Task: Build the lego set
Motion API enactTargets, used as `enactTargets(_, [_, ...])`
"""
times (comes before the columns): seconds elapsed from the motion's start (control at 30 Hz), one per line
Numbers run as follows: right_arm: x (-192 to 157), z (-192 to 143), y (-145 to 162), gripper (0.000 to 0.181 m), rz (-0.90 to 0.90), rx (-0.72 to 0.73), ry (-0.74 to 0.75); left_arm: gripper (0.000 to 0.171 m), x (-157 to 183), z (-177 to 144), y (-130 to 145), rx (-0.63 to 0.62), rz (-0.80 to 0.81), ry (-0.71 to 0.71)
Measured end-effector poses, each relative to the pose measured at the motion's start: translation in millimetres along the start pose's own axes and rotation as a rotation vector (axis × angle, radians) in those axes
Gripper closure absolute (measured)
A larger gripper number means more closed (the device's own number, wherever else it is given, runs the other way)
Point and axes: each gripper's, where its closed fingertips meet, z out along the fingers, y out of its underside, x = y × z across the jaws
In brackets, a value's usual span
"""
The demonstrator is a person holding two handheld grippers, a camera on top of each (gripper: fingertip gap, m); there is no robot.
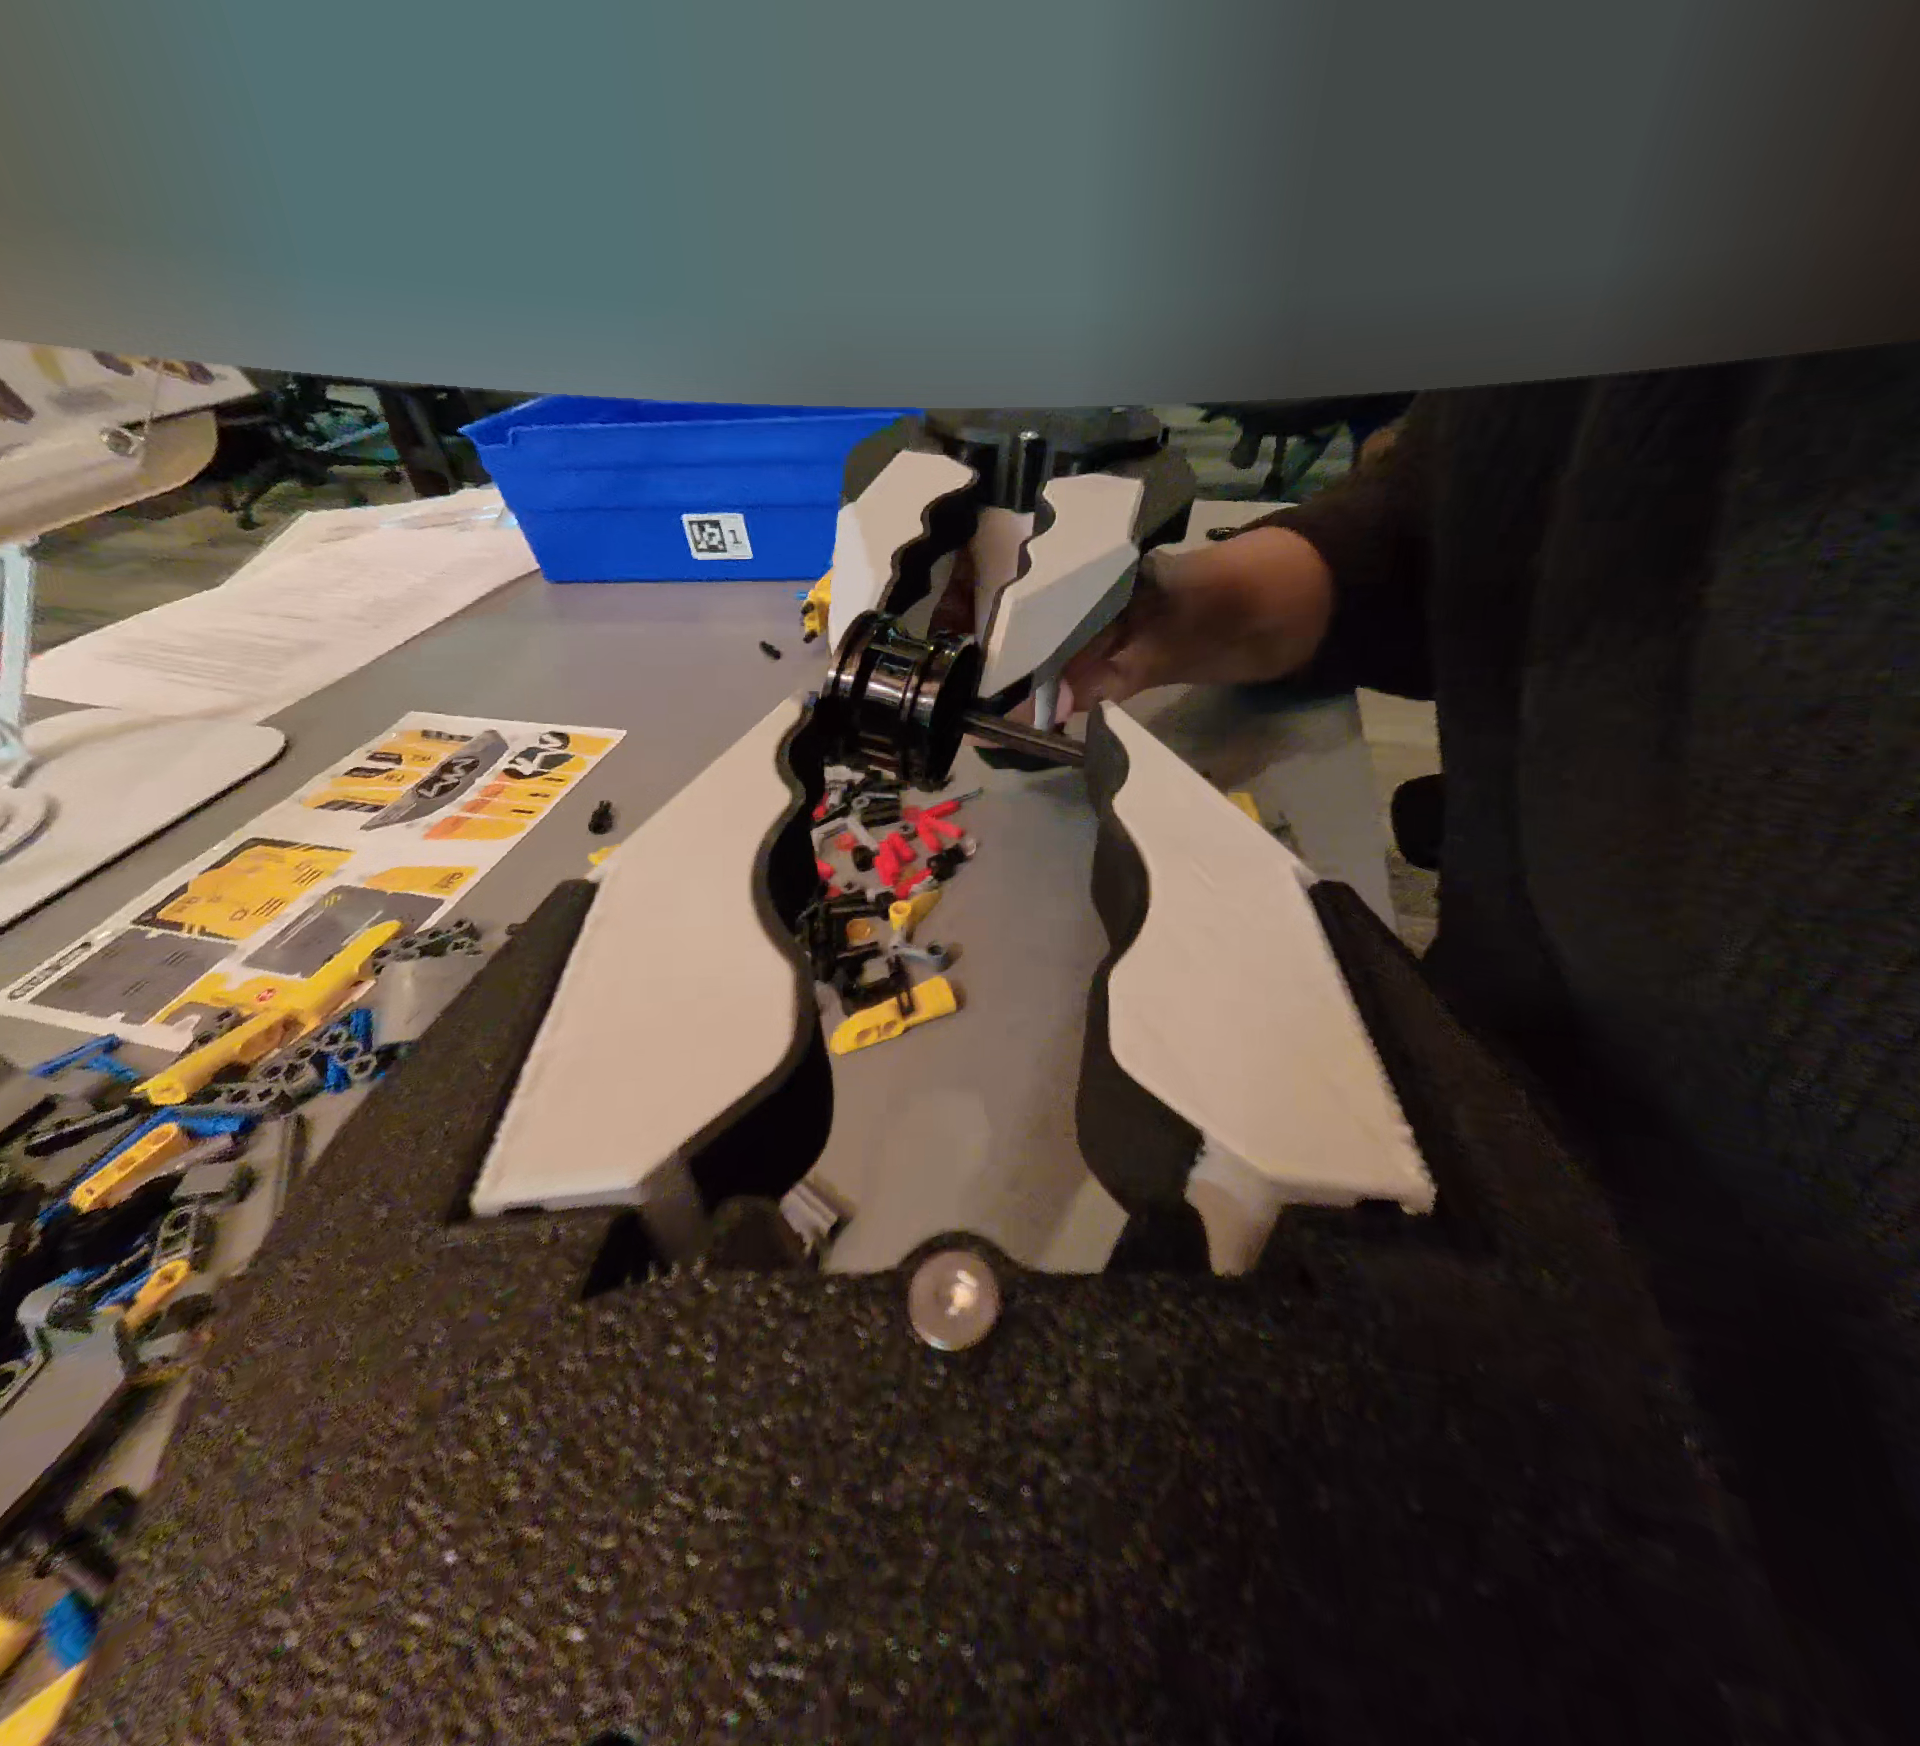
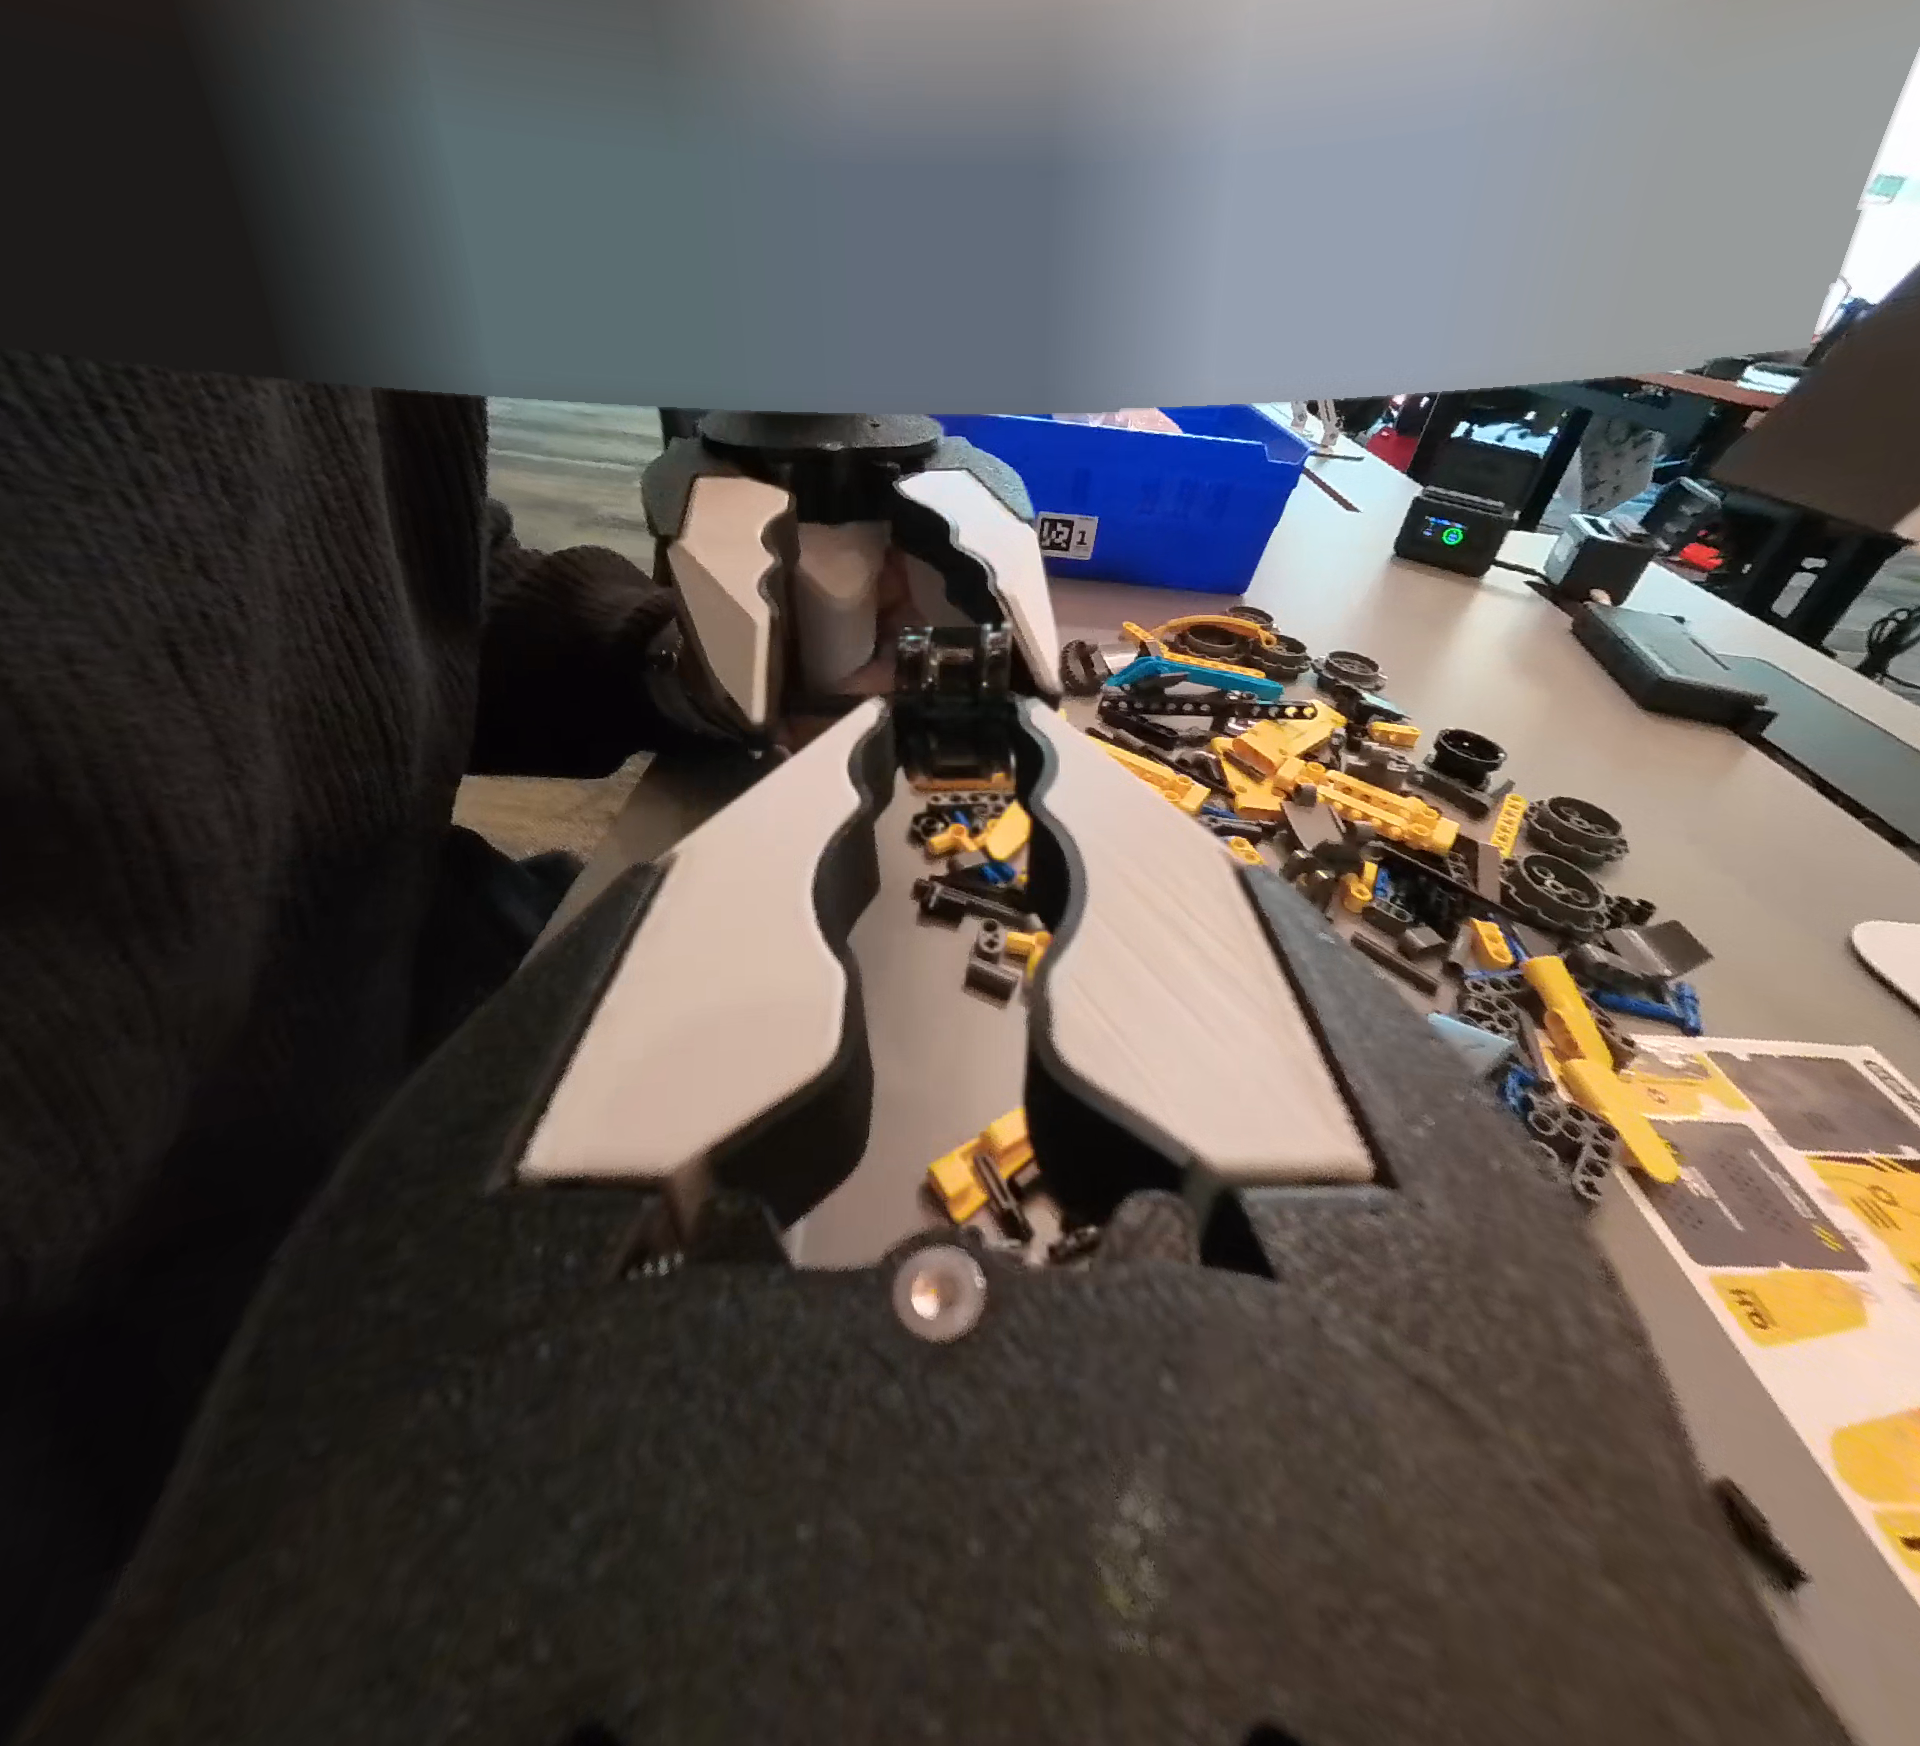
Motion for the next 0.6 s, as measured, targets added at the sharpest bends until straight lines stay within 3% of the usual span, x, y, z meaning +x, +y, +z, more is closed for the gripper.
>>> enactTargets(0.23, [15.2,-12.5,-14.3,0.15,-0.002,0.102,0.068,0.121,-13.2,-13.7,-10.7,0.096,-0.128,0.023])
enactTargets(0.4, [5.1,-5.4,-8.0,0.147,-0.05,0.061,0.052,0.121,-2.3,-8.5,-7.5,0.08,-0.064,0.05])
enactTargets(0.47, [-1.7,-4.9,-9.5,0.161,-0.078,0.066,0.03,0.12,1.0,-7.0,-5.7,0.071,-0.035,0.053])
enactTargets(0.6, [-8.5,-6.2,-13.0,0.161,-0.154,0.057,0.022,0.12,8.7,-7.6,-8.0,0.08,0.016,0.066])
